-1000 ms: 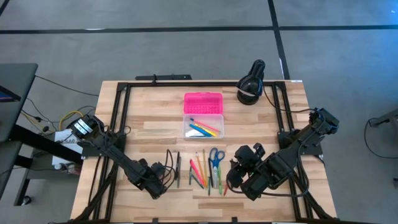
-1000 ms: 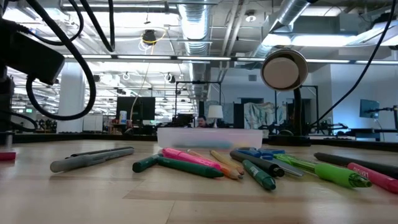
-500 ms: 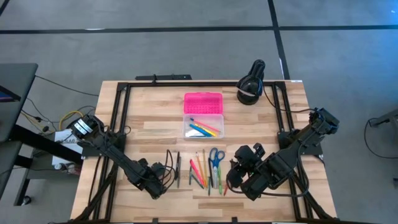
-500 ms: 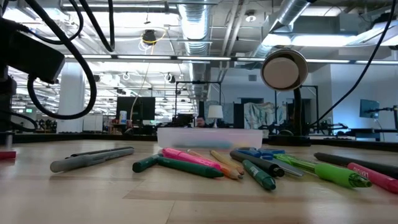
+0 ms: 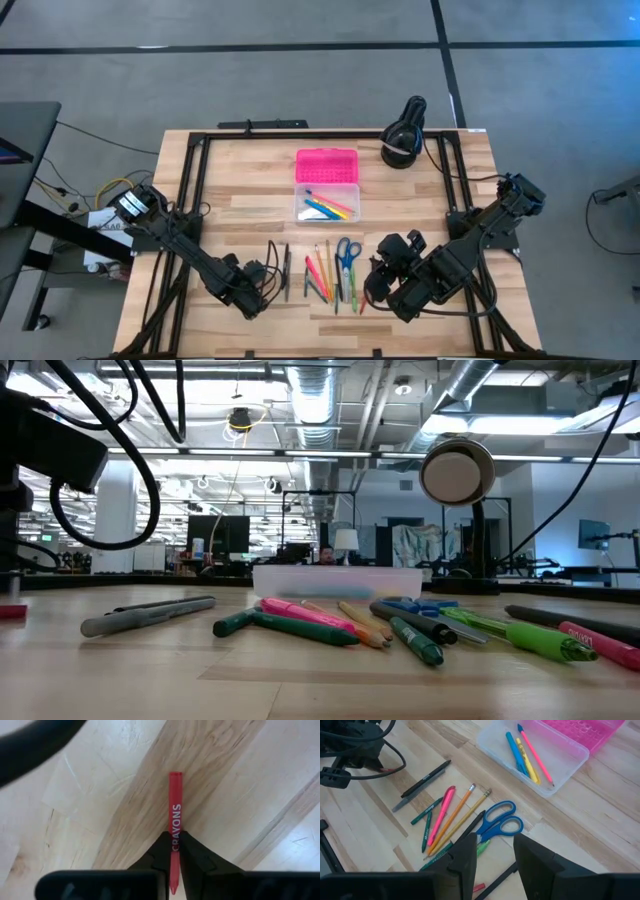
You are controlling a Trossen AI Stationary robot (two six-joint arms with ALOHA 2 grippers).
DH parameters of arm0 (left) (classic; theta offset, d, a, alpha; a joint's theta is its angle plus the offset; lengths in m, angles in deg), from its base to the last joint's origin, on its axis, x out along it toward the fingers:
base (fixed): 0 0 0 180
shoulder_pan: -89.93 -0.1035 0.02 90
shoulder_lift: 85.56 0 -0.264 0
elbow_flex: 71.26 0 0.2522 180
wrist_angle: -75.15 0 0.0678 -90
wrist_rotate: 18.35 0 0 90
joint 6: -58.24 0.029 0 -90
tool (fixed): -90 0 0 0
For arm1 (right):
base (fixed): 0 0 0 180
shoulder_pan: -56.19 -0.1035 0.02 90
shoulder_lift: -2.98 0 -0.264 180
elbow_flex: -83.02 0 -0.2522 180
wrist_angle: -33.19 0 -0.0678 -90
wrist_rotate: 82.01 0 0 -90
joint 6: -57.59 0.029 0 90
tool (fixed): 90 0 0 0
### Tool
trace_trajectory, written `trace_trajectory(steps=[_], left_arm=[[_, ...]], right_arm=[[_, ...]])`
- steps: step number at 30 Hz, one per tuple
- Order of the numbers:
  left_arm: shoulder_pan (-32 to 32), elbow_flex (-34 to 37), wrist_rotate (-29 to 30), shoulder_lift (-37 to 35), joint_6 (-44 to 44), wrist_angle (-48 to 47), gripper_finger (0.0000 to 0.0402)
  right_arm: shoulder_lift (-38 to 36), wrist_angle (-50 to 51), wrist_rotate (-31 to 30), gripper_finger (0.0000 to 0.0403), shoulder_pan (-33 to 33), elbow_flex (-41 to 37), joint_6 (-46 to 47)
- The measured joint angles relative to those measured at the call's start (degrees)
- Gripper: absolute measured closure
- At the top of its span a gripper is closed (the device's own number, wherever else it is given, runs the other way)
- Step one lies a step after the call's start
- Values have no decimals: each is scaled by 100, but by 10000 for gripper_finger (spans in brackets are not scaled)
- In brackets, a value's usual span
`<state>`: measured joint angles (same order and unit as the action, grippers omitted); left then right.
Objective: Pick & place school supplies into a supply box
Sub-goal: Put the red crayon into the pink supply box
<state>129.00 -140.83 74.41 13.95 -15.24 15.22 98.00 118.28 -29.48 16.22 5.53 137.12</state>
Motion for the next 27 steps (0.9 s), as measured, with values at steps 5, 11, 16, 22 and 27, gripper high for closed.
trace_trajectory(steps=[5, 11, 16, 22, 27], left_arm=[[0, 0, 19, 0, 0, 2, 367], [0, 0, 26, 0, 0, 15, 368], [0, 0, 28, 0, 0, 17, 378], [0, 0, 29, 0, 0, 18, 371], [0, 0, 52, 0, 0, 20, 369]], right_arm=[[0, 0, 0, 280, 0, 0, 0], [1, 0, -3, 280, 0, 0, 0], [0, 0, -3, 280, 0, 0, 0], [0, 0, -3, 280, 0, 0, 0], [1, -13, -3, 280, 0, 0, 2]])
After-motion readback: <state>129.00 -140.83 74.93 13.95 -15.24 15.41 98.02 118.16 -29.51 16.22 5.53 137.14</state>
